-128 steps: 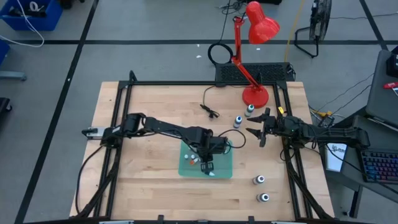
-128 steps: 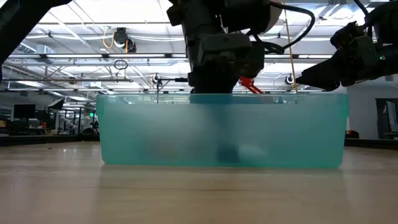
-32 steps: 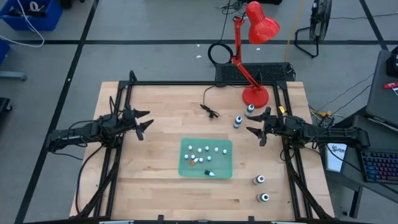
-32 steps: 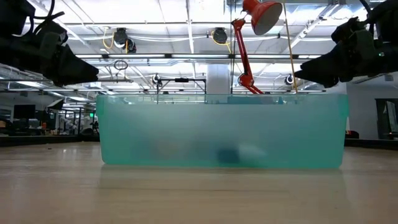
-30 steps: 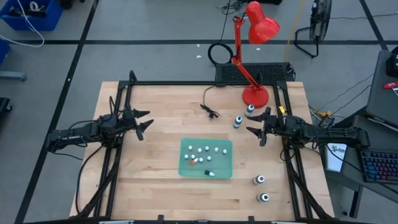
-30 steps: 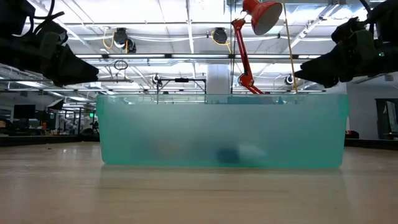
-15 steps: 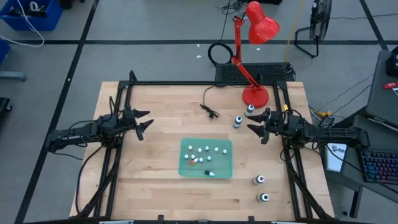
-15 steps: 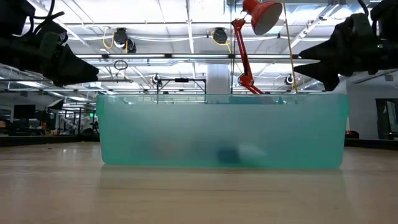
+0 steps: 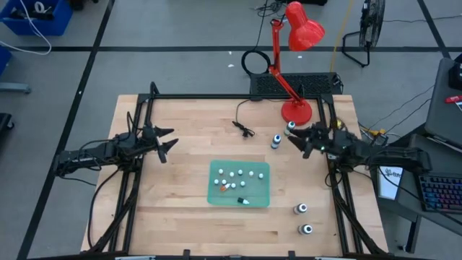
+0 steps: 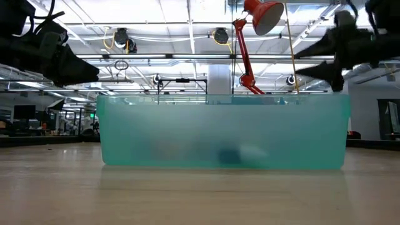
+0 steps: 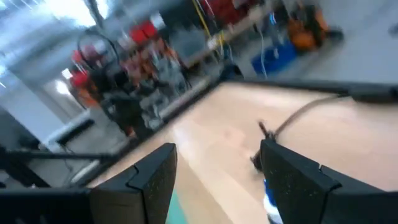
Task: Pick & Place food coloring
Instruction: Put the big green food coloring bottle into the light blue bin
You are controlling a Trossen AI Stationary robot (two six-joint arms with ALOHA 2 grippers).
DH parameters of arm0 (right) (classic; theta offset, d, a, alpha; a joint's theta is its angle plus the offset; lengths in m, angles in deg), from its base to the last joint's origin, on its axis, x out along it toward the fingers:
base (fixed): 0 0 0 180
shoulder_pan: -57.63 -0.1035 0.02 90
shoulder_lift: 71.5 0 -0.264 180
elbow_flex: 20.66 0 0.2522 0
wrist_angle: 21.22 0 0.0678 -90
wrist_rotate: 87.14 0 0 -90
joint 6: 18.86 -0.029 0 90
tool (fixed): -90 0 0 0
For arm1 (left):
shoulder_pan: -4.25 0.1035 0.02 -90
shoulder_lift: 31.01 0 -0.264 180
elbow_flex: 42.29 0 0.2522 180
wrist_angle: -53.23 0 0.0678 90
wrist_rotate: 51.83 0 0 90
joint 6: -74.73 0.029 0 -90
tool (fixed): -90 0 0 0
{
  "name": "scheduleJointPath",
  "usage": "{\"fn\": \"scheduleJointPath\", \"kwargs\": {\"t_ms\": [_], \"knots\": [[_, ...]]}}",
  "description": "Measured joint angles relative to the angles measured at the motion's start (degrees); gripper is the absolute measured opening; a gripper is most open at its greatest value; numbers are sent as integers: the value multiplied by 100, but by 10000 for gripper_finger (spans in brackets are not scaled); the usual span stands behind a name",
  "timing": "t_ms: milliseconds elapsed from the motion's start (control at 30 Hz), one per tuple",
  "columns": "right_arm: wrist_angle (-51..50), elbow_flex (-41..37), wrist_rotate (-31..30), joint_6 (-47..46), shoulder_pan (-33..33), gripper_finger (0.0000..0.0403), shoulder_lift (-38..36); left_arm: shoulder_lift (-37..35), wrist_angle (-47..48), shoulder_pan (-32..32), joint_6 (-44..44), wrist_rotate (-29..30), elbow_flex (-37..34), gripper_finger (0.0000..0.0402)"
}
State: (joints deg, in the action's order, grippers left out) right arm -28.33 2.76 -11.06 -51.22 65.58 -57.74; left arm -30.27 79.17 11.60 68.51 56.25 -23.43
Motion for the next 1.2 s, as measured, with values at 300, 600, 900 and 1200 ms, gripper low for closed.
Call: {"fn": "scheduleJointPath", "kwargs": {"t_ms": [300,600,900,1200], "knots": [[-4938,4006,-524,81,781,222,2585,0,-7,0,-2,-19,0,239],[-6905,5791,435,1631,2665,222,5686,0,-5,0,-2,-13,0,239],[-6476,5402,1422,2107,3434,222,6614,0,-1,0,-2,-2,0,239],[-5785,4853,1733,2105,3440,222,6579,0,-1,0,-2,-4,0,239]]}}
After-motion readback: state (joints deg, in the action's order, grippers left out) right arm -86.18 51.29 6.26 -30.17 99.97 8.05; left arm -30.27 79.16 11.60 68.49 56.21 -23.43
